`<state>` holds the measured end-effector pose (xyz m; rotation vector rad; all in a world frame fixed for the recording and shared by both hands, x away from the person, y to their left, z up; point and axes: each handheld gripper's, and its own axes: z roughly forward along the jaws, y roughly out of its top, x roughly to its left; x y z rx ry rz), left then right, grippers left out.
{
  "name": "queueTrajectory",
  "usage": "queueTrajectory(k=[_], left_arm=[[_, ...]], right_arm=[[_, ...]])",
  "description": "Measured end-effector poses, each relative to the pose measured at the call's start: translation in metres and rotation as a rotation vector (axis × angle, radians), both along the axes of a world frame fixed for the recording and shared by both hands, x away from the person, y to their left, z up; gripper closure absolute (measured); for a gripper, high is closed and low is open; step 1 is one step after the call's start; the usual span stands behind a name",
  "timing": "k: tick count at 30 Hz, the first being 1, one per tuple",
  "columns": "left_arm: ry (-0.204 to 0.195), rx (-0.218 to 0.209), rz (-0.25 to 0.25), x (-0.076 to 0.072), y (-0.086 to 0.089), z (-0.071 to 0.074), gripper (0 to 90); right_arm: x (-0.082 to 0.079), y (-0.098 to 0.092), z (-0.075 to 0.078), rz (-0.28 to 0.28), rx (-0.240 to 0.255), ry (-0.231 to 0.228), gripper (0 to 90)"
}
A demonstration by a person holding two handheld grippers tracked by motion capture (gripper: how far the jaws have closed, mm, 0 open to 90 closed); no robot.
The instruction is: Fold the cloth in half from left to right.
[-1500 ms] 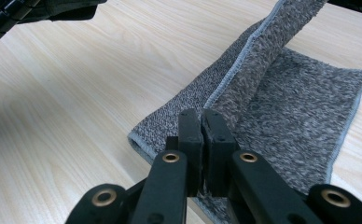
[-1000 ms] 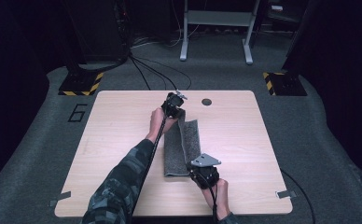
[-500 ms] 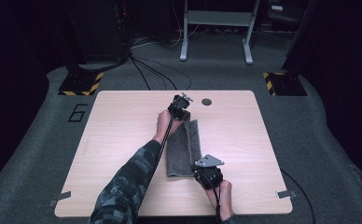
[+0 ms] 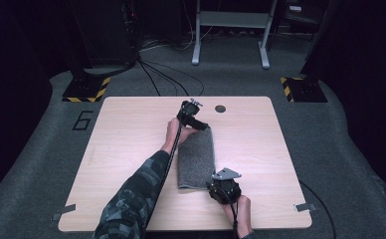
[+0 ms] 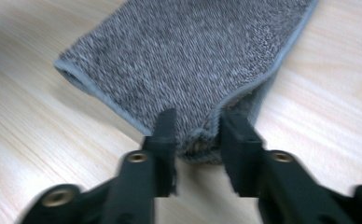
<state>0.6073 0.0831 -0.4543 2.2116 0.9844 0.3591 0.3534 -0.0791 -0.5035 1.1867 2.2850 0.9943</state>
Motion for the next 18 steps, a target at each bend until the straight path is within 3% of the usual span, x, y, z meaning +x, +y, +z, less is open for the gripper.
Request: queueTrajectory(k=[1,2,3,5,6,7,9,13,16,18], left_arm=[[-0.005,-0.007,0.004,-0.003,0.005,0.003,16.6],[-0.005,-0.007,0.004,-0.003,0.005,0.003,16.2],[-0.011,-0.006,0.005,-0.006,0.009,0.005,16.0],[-0.014,0.006,0.005,-0.008,0.012,0.006,15.8],[-0.031,0.024,0.011,-0.012,0.016,0.005,15.8],[-0.033,0.047,0.015,-0.014,0.018,0.003,15.6],[-0.035,0.089,0.033,-0.02,0.028,-0.005,15.6],[-0.017,0.115,0.056,-0.023,0.041,-0.018,15.5],[0.014,0.137,0.087,-0.022,0.053,-0.034,15.7],[0.022,0.15,0.091,-0.022,0.056,-0.038,15.7]], right_arm=[[-0.001,-0.004,-0.001,-0.007,-0.001,0.012,57.0],[-0.001,-0.004,-0.001,-0.007,-0.001,0.012,57.0],[-0.002,-0.008,0.0,-0.036,0.015,0.021,45.1],[-0.002,-0.014,0.001,-0.056,0.037,0.015,36.7],[-0.002,-0.014,0.001,-0.056,0.037,0.015,36.7],[-0.002,-0.022,0.005,-0.079,0.074,0.003,30.0],[0.001,-0.028,0.009,-0.09,0.093,-0.016,25.2],[0.009,-0.03,0.013,-0.101,0.106,-0.025,20.5],[0.026,-0.024,0.009,-0.094,0.042,-0.016,18.4],[0.03,-0.021,0.006,-0.097,0.028,-0.005,18.4]])
